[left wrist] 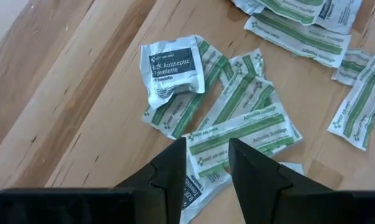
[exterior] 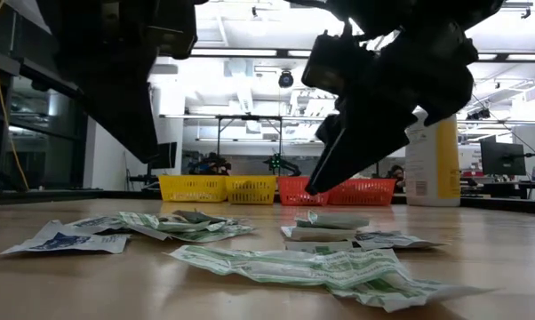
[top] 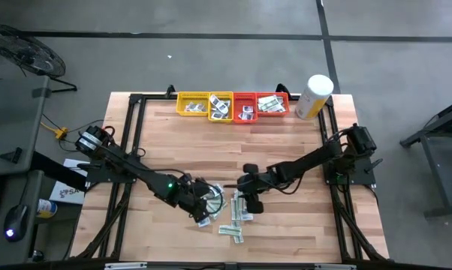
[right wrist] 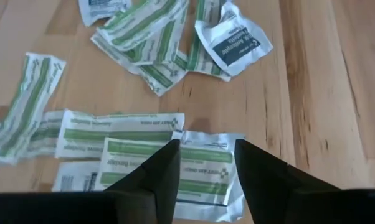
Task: Pick & Place First Aid Supplies
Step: Put the green pad into the right orange bin
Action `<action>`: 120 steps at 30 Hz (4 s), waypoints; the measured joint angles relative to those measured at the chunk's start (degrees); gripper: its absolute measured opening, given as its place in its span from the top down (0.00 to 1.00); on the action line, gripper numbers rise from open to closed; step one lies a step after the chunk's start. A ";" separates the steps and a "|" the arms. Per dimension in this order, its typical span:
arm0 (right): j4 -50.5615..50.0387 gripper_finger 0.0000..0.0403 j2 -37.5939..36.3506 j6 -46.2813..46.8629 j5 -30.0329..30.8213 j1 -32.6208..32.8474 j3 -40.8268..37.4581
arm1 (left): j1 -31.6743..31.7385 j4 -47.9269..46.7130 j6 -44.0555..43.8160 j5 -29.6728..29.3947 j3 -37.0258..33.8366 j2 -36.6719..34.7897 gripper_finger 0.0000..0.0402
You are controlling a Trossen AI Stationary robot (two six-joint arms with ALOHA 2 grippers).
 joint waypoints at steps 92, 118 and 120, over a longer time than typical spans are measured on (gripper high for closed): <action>-15.60 1.00 -25.22 -32.09 -8.74 -63.66 -0.02 | 22.00 5.92 9.60 2.18 0.04 0.04 0.70; -5.08 1.00 -7.76 -14.27 -3.19 -66.31 -0.02 | 29.77 7.91 10.82 4.52 0.04 0.04 0.70; -4.90 0.99 -7.72 -13.78 -2.16 -66.31 -0.02 | 30.14 7.93 10.80 4.46 0.04 0.04 0.70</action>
